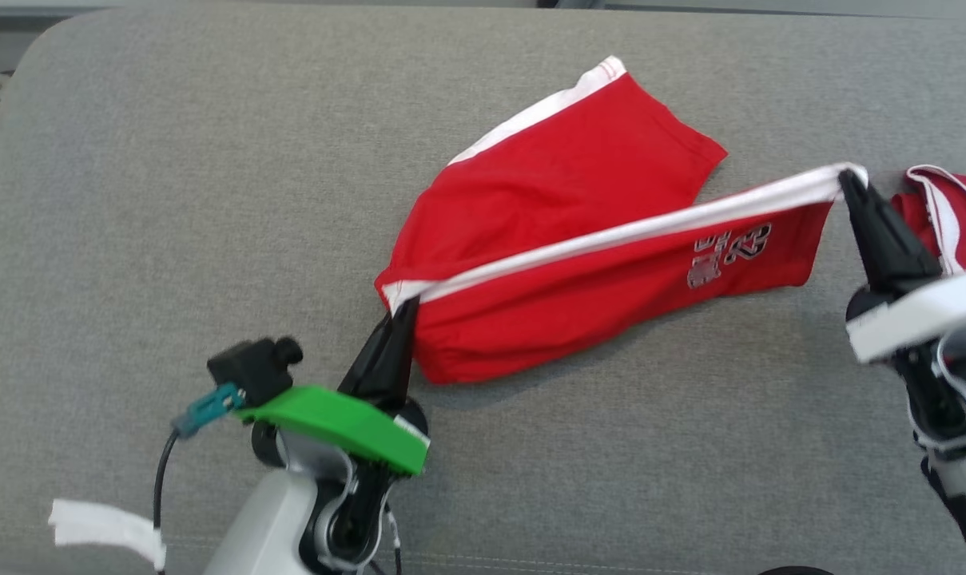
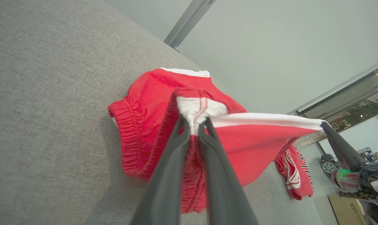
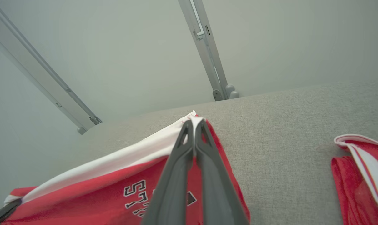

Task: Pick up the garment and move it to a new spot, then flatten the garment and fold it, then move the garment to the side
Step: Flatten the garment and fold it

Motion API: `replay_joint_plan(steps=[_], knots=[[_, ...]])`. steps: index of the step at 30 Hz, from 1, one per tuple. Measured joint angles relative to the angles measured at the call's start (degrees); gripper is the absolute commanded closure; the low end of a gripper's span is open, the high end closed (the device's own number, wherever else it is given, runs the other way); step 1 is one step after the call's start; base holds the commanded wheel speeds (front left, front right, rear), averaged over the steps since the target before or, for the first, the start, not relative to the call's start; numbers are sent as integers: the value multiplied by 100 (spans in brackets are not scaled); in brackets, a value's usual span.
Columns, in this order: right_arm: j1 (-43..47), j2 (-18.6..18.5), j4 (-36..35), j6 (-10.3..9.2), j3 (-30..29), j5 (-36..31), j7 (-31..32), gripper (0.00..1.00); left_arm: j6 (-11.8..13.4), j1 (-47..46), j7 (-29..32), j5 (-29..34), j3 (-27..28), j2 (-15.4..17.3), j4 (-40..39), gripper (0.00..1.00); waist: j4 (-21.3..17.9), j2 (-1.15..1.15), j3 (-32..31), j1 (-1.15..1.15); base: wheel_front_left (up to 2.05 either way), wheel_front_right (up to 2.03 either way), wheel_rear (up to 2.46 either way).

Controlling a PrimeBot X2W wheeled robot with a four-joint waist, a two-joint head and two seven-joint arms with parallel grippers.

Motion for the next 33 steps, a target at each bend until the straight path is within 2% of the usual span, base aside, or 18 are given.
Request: replay_joint_plan(steps=[6,8,12,17,19,20,24,33], knots=[[-1704,53,1535,1,109,-298,407,100,515,-1363,338,-460,-82,-207,931,100,464,0,333,0,0,0,0],[-2111,130,2045,3,167,-275,480,100,583,-1700,304,-720,-207,-212,1262,100,637,0,442,0,0,0,0],[-2832,208,3014,0,374,-397,469,100,578,-2286,45,-1273,-692,-223,1783,100,934,0,661,0,0,0,0],[-3490,282,3818,0,693,-526,366,100,612,-2942,-231,-1780,-1262,-220,2421,100,1156,0,933,0,0,0,0],[-3689,293,4035,0,857,-570,341,100,620,-3151,-354,-1965,-1452,-221,2579,90,1203,0,1030,0,0,0,0],[-3771,298,4122,0,927,-573,324,100,620,-3237,-403,-2092,-1545,-219,2631,88,1221,0,1074,0,0,0,0],[-4058,256,4403,0,1160,-564,193,100,614,-3534,-554,-2466,-1909,-224,2833,91,1278,0,1199,0,0,0,0],[-4748,124,5040,0,1545,-520,-68,100,544,-3932,-846,-3126,-2551,-222,3126,90,1356,0,1265,0,0,0,0]])
